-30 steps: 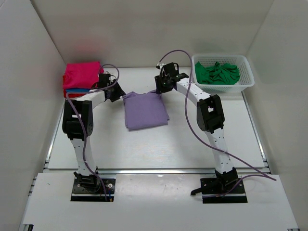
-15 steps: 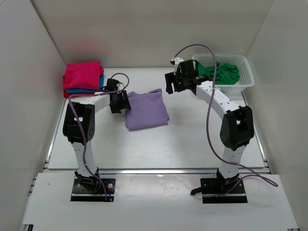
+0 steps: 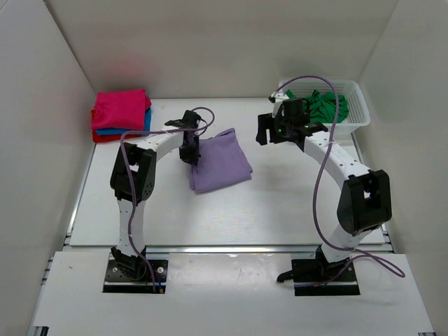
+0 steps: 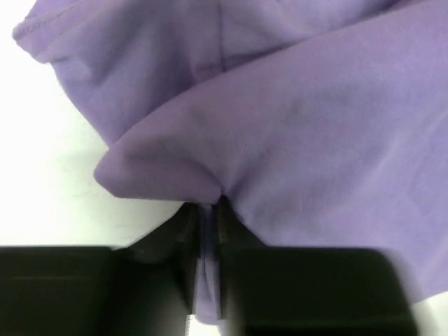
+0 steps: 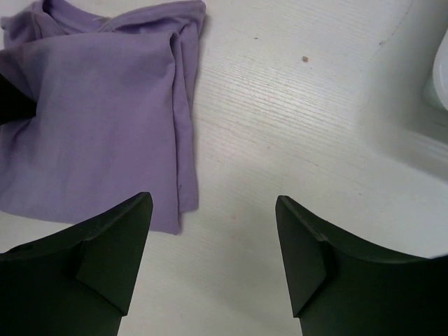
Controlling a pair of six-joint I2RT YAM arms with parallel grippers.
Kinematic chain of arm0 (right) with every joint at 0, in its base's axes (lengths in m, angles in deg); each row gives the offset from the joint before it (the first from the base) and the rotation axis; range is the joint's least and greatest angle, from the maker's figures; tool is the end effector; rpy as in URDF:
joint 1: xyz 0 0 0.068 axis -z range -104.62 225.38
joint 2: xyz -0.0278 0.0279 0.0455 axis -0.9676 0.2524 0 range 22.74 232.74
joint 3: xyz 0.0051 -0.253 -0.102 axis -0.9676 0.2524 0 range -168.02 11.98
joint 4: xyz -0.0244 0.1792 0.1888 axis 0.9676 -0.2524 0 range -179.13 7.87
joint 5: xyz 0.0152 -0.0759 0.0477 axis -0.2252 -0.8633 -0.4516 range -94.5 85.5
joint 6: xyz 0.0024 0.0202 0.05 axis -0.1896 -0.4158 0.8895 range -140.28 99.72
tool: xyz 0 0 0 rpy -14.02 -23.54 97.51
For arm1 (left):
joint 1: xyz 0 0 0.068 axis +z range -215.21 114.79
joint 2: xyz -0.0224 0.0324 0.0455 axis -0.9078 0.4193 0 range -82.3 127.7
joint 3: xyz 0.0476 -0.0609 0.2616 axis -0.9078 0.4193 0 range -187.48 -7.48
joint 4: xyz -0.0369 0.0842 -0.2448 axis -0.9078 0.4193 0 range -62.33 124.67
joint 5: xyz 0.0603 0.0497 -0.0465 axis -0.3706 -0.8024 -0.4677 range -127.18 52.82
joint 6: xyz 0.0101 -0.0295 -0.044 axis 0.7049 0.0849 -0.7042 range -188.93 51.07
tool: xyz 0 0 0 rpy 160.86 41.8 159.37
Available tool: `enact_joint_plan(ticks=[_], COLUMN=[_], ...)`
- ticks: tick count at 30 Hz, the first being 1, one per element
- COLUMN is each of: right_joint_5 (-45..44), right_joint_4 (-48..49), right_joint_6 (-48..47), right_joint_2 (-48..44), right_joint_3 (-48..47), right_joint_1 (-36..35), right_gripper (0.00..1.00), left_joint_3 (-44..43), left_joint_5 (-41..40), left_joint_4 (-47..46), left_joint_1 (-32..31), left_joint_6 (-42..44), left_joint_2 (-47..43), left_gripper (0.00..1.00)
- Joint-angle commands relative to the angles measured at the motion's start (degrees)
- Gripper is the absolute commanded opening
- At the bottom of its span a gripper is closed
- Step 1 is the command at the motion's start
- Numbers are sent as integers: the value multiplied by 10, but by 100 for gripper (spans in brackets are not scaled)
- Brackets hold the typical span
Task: Fold and stack the t-shirts
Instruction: Put the neatly folded tshirt into the corner of the board with the left arm
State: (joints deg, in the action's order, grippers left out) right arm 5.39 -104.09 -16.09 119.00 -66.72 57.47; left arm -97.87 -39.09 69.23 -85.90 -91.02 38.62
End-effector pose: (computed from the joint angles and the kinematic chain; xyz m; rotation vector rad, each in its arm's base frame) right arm 0.3641 0.1242 0.2897 -0.3645 2.2502 0.3991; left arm 0.4036 -0.1511 0.1629 -0.0422 2.8360 -0.1189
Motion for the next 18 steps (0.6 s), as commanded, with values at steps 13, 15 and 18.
enact_joint_plan(ticks=[13, 15, 18], right_joint_5=[72, 78, 80], right_joint_4=[54, 55, 46], right_joint_6=[14, 17, 20], right_joint_2=[-93, -93, -94], right_joint_3=[50, 53, 37], right_joint_1=[40, 44, 43], right_gripper=[70, 69, 70], left_joint_3=[-60, -133, -279], left_joint_5=[-134, -189, -240], left_joint_4=[105, 145, 197], left_joint_1=[79, 72, 72], left_joint_6=[70, 93, 118], left_joint_2=[-81, -61, -4], left_gripper=[0, 0, 0])
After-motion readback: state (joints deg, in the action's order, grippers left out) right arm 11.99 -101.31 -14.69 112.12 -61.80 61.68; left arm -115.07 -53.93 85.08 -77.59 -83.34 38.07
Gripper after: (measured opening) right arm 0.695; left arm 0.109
